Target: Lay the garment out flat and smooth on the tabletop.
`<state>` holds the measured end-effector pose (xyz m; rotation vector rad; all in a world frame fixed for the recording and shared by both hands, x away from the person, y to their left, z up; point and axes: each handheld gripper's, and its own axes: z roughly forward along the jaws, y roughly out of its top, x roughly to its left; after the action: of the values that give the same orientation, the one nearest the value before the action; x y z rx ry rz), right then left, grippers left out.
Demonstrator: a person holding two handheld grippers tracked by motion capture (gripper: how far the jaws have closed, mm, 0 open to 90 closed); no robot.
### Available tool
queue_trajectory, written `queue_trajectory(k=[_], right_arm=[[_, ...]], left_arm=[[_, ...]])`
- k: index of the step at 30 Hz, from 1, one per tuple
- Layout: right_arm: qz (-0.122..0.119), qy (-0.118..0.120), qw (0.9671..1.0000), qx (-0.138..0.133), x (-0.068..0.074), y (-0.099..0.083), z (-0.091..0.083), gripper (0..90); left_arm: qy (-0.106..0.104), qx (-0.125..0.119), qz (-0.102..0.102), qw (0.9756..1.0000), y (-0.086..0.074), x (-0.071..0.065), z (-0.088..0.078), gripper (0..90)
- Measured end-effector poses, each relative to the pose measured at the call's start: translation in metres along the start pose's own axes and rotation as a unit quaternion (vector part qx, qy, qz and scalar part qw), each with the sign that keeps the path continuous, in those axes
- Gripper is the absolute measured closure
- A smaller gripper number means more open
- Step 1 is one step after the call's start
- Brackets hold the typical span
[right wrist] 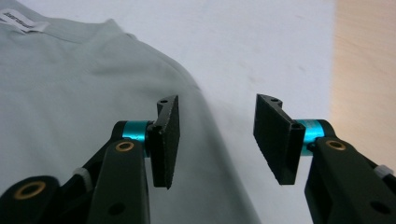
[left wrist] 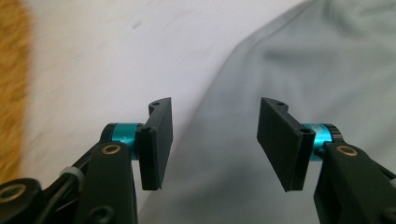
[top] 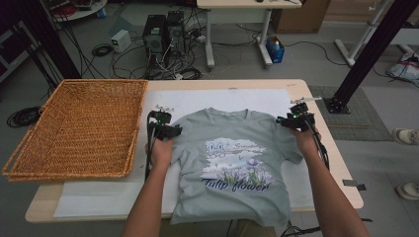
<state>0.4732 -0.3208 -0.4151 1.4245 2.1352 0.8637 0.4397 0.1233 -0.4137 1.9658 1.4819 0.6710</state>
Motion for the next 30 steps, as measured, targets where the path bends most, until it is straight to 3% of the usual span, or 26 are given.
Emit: queue_trajectory(k=[1,4,5,7,9,10,11,14,16,20,21,22,23,25,27,30], right_arm=[[-0.003,0.003,1.0000,0.002,0.002,0.003,0.005,55.0],[-0.032,-0.001,0.9988,0.037,0.013,0.008,0.025,61.2],[-0.038,-0.003,0.9981,0.050,0.015,0.007,0.030,66.8],[-0.033,0.003,0.9985,0.044,0.015,0.007,0.035,80.9],[-0.073,-0.021,0.9958,0.050,0.019,0.011,0.038,87.7],[-0.096,-0.042,0.9930,0.053,0.023,0.014,0.041,87.9],[-0.102,-0.065,0.9913,0.053,0.026,0.017,0.044,87.9],[-0.069,-0.089,0.9933,0.027,0.027,0.018,0.051,83.2],[-0.051,-0.101,0.9933,0.022,0.028,0.017,0.048,67.1],[-0.033,-0.090,0.9952,-0.021,0.030,0.018,0.016,58.6],[-0.033,-0.090,0.9952,-0.021,0.030,0.018,0.016,58.6],[-0.015,-0.060,0.9968,-0.051,0.032,0.013,-0.011,54.8],[-0.012,-0.046,0.9972,-0.057,0.034,0.007,-0.024,53.2],[-0.002,-0.025,0.9972,-0.070,0.040,-0.008,-0.047,51.4],[-0.002,0.001,0.9980,-0.063,0.049,-0.034,-0.072,48.8],[0.018,0.033,0.9962,-0.079,0.059,-0.082,-0.104,48.7]], left_arm=[[-0.010,0.001,0.006,0.9999,0.006,0.001,0.006,45.5],[-0.011,0.007,0.015,0.9998,0.014,0.004,0.017,45.5],[-0.009,0.012,0.016,0.9998,0.015,0.004,0.020,45.5],[-0.005,0.014,0.016,0.9998,0.015,0.004,0.023,45.6],[0.004,0.034,0.014,0.9993,0.012,0.003,0.028,45.4],[0.005,0.035,0.015,0.9993,0.012,0.002,0.026,45.4],[0.010,0.035,0.019,0.9992,0.012,0.000,0.023,45.3],[0.013,0.014,0.025,0.9995,0.013,-0.003,0.008,45.2],[0.013,0.004,0.025,0.9996,0.012,-0.004,-0.001,45.2],[0.012,-0.003,0.021,0.9997,0.007,-0.005,-0.011,44.8],[0.006,-0.009,0.018,0.9998,0.003,-0.007,-0.017,44.8],[-0.004,-0.023,0.010,0.9997,-0.007,-0.011,-0.029,44.4],[-0.011,-0.029,0.003,0.9995,-0.012,-0.013,-0.035,44.3],[-0.024,-0.039,0.003,0.9989,-0.025,-0.020,-0.047,43.7],[-0.037,-0.054,-0.002,0.9978,-0.041,-0.026,-0.061,43.6],[-0.058,-0.075,-0.012,0.9954,-0.071,-0.035,-0.077,43.6]])
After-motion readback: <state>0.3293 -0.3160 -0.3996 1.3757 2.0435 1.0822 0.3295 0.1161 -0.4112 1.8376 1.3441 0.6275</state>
